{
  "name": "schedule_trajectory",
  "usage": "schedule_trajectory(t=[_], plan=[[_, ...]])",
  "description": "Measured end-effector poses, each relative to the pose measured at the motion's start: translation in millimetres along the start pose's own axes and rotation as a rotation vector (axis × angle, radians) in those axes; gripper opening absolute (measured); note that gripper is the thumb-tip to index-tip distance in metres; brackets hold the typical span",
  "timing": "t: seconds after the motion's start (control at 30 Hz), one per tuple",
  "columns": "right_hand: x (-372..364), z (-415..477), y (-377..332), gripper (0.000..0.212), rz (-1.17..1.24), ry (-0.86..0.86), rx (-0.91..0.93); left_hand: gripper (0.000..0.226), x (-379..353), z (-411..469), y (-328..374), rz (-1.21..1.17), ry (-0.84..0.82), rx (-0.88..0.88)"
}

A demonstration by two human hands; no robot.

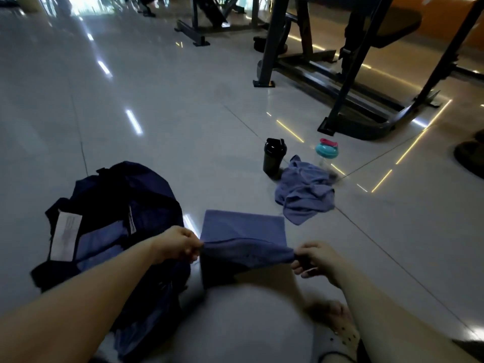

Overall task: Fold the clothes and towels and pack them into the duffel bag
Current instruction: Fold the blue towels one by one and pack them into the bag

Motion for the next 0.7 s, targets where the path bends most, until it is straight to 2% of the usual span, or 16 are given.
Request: schedule_trajectory(t=[0.1, 0.2, 0.27, 0.33, 0.4, 0.53, 0.63, 0.7], plan=[[7, -5, 17, 0.019, -0.214, -0.165, -0.161, 0.013, -3, -8, -44, 0.056, -0.143, 0.188], [16, -6, 29, 0.024, -0.321, -0.359, -0.339, 0.009, 0, -22, -66, 0.114, -0.255, 0.334], [17, -3, 34, 0.029, -0.366, -0.435, -0.435, 0.01, 0, -27, -69, 0.122, -0.292, 0.377], [16, 1, 34, 0.023, -0.396, -0.443, -0.466, 0.011, -1, -26, -66, 0.137, -0.271, 0.351], [17, 10, 30, 0.012, -0.39, -0.381, -0.435, 0.014, 0, -17, -60, 0.18, -0.168, 0.268], [17, 33, 16, 0.014, -0.315, -0.075, -0.216, 0.019, 1, 8, -45, 0.141, 0.109, 0.038], [8, 49, 10, 0.012, -0.174, 0.112, -0.058, 0.02, -7, 30, -30, 0.091, 0.219, -0.068], [0, 62, 10, 0.014, -0.134, 0.174, 0.002, 0.019, -13, 46, -25, 0.074, 0.282, -0.087]])
Point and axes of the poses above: each hand's wrist, its own z-axis towards the middle knuckle, its own x-axis out of the back of the hand, y = z × x, the point moved 1 cm from there along z, towards the middle knuckle, and after that the axes turned 3 degrees about -y, right-handed, at the moved point
